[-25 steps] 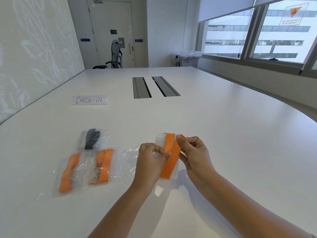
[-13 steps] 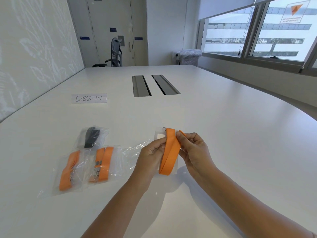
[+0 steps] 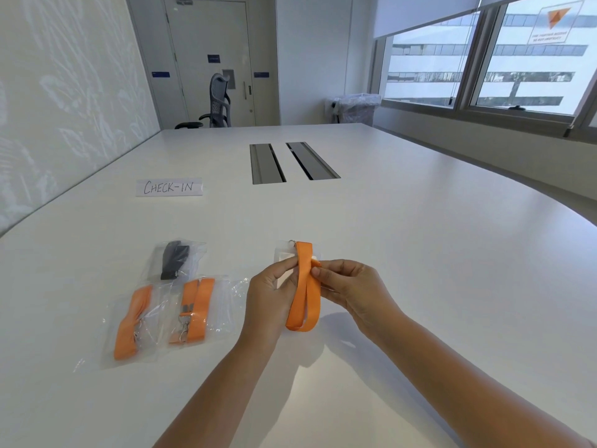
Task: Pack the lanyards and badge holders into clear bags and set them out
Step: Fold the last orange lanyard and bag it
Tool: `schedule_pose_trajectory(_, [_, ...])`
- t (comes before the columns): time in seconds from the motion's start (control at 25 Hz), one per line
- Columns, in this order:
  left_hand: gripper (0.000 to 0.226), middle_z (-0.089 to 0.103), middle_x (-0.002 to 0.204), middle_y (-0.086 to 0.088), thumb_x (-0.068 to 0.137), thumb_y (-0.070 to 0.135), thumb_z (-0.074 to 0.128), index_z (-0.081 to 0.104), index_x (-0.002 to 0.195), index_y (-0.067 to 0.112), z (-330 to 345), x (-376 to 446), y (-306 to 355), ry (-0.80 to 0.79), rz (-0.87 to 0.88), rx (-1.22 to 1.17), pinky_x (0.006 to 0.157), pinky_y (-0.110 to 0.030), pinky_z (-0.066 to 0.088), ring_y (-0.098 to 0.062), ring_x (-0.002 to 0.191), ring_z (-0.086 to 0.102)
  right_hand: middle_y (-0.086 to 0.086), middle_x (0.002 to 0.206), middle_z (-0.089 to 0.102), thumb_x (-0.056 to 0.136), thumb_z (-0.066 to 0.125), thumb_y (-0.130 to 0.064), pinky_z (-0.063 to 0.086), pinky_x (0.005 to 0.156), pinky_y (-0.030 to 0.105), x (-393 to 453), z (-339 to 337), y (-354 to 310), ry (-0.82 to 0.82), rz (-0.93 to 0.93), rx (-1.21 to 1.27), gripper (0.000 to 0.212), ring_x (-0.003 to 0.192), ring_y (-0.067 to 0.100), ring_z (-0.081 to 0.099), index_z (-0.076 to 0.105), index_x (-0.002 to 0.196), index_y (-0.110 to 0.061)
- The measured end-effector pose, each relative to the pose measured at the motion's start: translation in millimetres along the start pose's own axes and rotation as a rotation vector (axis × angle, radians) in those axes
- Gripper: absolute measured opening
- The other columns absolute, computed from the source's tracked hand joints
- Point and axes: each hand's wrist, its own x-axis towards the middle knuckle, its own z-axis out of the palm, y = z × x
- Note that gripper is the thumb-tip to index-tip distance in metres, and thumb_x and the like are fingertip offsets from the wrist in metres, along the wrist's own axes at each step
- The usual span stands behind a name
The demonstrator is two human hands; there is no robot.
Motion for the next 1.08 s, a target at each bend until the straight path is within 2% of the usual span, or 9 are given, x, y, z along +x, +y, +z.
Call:
schedule_pose_trajectory(0.12, [0.028,0.061,0.087,0.028,0.088,0.019,0.059,0.059,0.088,0.047,0,1,-1,-0.025,0.007,0.030,0.066,-0.001,0.044,0.018,0.080,0.058,0.013,0.091,0.074,0.080,0.069,-0.012,0.058,0.071,0.028,0,-2,-2,-0.004,0.013,-0.059,0.016,0.086,0.022,0.071,0.071,0.093,-0.001])
schedule_pose_trajectory(0.28, [0.023,0.065,0.091,0.019,0.087,0.019,0.061,0.062,0.088,0.042,1,2,-7,-0.025,-0.033,0.059,0.077,-0.017,0.048,0.000,0.089,0.061,0.010,0.089,0.073,0.083,0.067,-0.017,0.057,0.064,0.025,-1,2,1,0.017,-0.021,-0.212,0.012,0.081,0.018,0.071,0.072,0.088,-0.007])
schedule_pose_trajectory(0.48, [0.026,0.063,0.087,0.020,0.084,0.013,0.062,0.058,0.082,0.039,0,3,-8,0.009,0.030,0.138,0.067,-0.003,0.043,0.000,0.085,0.059,0.006,0.088,0.073,0.087,0.063,-0.016,0.055,0.061,0.021,-1,4,2,-0.017,-0.073,-0.277,0.011,0.078,0.015,0.070,0.073,0.085,-0.013])
schedule_pose_trajectory(0.64, [0.023,0.063,0.084,0.014,0.084,0.010,0.062,0.058,0.080,0.032,-3,7,-10,-0.034,0.039,0.208,0.067,-0.006,0.043,-0.005,0.082,0.060,0.004,0.088,0.072,0.085,0.066,-0.017,0.054,0.061,0.018,-1,4,4,-0.007,-0.080,-0.311,0.008,0.075,0.014,0.069,0.073,0.082,-0.016])
schedule_pose_trajectory(0.72, [0.016,0.062,0.092,0.009,0.084,0.010,0.061,0.060,0.083,0.027,-4,9,-12,-0.033,0.068,0.273,0.072,-0.005,0.041,-0.008,0.088,0.057,0.001,0.082,0.071,0.083,0.068,-0.016,0.053,0.060,0.018,-1,4,5,-0.006,-0.105,-0.308,0.006,0.070,0.011,0.068,0.072,0.079,-0.017])
schedule_pose_trajectory(0.8, [0.010,0.053,0.108,0.007,0.083,0.012,0.064,0.063,0.087,0.021,-5,10,-15,0.019,0.114,0.361,0.073,0.001,0.035,-0.003,0.093,0.050,0.001,0.072,0.065,0.081,0.070,-0.015,0.054,0.060,0.022,-1,4,5,-0.001,-0.134,-0.280,0.007,0.064,0.011,0.065,0.064,0.077,-0.014])
schedule_pose_trajectory(0.92, [0.005,0.044,0.116,0.012,0.082,0.013,0.066,0.062,0.083,0.016,-8,12,-17,0.092,0.182,0.461,0.071,-0.001,0.033,0.001,0.097,0.045,0.002,0.072,0.063,0.082,0.069,-0.021,0.054,0.061,0.026,0,4,5,0.017,-0.150,-0.235,0.014,0.068,0.014,0.065,0.055,0.084,-0.018])
schedule_pose_trajectory(1.08, [0.006,0.059,0.111,0.008,0.083,0.008,0.063,0.061,0.083,0.013,-12,15,-17,0.109,0.217,0.440,0.074,-0.007,0.036,-0.002,0.097,0.051,0.003,0.081,0.065,0.087,0.064,-0.018,0.055,0.062,0.023,0,4,5,0.006,-0.128,-0.222,0.023,0.078,0.015,0.067,0.054,0.107,-0.025])
